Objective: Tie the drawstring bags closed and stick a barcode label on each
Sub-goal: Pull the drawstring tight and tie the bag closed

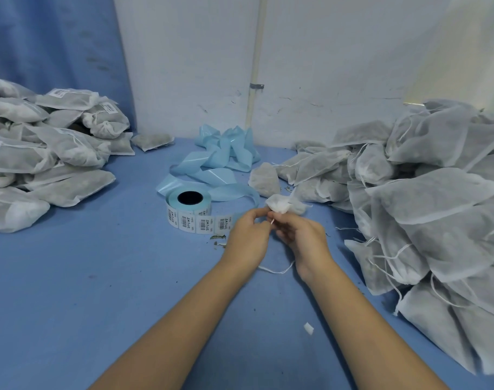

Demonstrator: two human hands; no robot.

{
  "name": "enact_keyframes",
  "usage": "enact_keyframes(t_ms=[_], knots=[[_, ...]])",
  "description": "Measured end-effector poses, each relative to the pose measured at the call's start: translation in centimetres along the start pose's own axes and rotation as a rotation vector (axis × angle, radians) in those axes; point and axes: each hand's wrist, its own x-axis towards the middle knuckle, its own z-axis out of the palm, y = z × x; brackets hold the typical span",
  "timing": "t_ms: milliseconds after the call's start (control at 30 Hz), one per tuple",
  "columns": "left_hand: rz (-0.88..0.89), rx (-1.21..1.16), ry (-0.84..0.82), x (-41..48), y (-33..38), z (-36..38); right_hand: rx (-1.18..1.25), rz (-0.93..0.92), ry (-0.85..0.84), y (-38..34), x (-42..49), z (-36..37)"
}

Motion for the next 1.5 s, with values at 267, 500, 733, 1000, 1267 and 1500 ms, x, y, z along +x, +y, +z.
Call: enact_keyframes(t_ms=[267, 500, 733, 1000, 1267, 1500], knots=[[0.296, 0.419, 0.15, -0.4, -1.9, -1.2, 0.003, -0.038, -0.154, 0.1, 0.2, -0.6], [0.341, 0.683, 0.202, -0.3, -1.9, -2.0, -0.25, -0.193, -0.047, 0.3, 0.1, -0.5], [0.499, 0.831, 0.204, -0.5, -1.4, -1.9, -1.243, -0.667, 0.179, 0.7, -0.5, -0.3], [0.645, 0.549, -0.064, -0.4, -1.5, -1.4, -1.388, -0.852, 0.191, 1.0, -1.3, -0.2], [0.565, 0.36, -0.07, -0.2, -1.8, -1.5, -0.916, -0.739, 0.14, 1.2, -0.9, -0.5], [0.544, 0.35, -0.107, 0.0, -2.2, -1.2, -0.455, -0.563, 0.163, 0.9, -0.9, -0.5]])
